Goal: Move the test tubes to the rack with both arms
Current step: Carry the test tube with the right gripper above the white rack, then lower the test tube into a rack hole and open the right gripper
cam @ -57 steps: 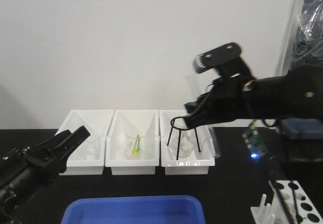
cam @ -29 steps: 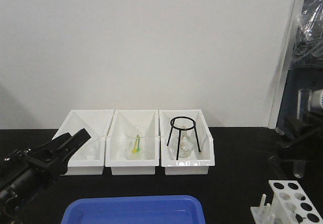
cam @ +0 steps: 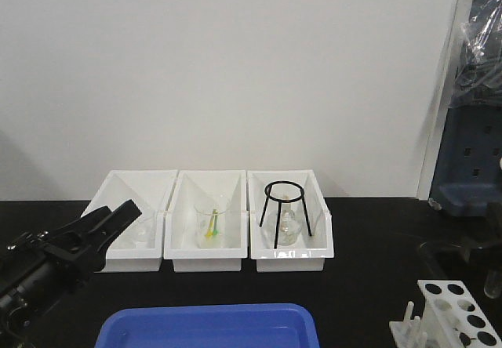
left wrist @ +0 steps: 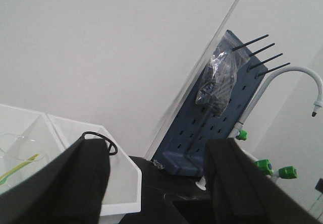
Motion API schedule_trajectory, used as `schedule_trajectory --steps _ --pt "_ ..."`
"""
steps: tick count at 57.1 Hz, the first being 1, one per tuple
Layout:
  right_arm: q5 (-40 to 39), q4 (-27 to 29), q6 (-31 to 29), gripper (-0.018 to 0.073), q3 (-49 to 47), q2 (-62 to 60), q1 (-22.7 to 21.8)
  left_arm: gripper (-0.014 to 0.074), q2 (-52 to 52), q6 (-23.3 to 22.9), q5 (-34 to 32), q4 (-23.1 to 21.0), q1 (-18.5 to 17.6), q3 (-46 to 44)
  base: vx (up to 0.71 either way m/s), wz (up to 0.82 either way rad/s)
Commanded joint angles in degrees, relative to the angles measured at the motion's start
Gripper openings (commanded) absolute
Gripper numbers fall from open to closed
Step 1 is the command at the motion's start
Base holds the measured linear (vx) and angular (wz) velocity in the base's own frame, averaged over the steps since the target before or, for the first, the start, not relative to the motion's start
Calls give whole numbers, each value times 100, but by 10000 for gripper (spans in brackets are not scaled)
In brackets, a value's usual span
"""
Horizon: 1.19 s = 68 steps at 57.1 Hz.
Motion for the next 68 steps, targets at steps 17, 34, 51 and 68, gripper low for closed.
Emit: schedule_trajectory --steps 17,34,51,68 --pt "-1408 -2180 2106 -9 365 486 -37 540 -173 0 -393 -173 -2 -194 0 0" --pt "-1490 -2064 1769 -9 380 586 -37 540 -173 0 -388 -178 -2 -194 0 0" --pt "-2455 -1963 1738 -9 967 602 -37 540 -173 0 -388 -178 -2 -194 0 0" --pt "-2755 -2125 1892 -9 967 1179 -37 540 -173 0 -388 -149 -2 -194 0 0"
